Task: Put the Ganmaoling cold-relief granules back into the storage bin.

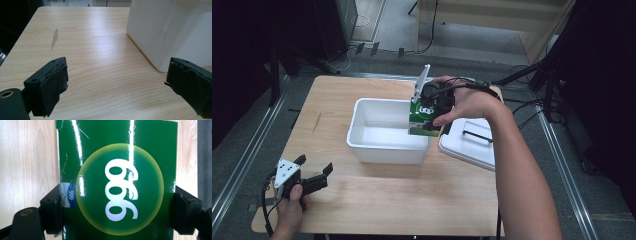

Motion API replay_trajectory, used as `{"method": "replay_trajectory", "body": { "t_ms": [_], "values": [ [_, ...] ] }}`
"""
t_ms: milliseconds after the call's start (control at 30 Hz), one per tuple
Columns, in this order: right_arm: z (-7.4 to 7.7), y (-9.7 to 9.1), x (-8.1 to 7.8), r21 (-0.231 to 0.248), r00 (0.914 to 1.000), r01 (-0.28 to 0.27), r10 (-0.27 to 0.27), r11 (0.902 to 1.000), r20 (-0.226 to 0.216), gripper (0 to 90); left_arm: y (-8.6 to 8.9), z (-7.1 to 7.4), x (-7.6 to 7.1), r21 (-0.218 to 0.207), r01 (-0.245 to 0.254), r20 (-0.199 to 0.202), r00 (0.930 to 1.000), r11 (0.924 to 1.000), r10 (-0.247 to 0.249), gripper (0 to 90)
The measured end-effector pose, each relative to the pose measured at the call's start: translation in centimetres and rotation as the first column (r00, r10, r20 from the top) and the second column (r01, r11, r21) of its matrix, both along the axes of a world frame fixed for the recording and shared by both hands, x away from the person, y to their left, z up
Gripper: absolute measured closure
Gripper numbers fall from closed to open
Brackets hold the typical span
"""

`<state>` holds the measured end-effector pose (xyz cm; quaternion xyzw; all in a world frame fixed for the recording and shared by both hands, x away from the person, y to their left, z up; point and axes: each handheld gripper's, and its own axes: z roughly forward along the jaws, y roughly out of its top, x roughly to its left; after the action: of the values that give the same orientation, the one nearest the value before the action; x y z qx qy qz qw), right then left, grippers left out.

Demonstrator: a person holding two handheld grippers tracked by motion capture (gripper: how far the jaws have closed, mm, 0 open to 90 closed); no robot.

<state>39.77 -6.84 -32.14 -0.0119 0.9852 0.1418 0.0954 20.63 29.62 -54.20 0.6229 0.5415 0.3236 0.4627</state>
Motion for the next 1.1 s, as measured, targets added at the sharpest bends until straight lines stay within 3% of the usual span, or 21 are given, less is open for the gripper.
{"method": "replay_trajectory", "body": {
  "t_ms": [500, 1100],
  "values": [
    [-1.7, 2.8, 0.4, -0.021, 0.9996, -0.028, 0.028, 0.9994, -0.002, 17.4, 0.1, 0.0, 0.0, -0.009, 0.005, 0.000, 1.0000, 0.9999, -0.005, 4.5],
    [-4.1, 3.6, 1.1, -0.035, 0.9993, -0.036, 0.036, 0.9987, -0.005, 17.3, 0.1, 0.0, 0.0, -0.013, 0.003, 0.002, 1.0000, 0.9999, -0.003, 4.5]
  ]
}}
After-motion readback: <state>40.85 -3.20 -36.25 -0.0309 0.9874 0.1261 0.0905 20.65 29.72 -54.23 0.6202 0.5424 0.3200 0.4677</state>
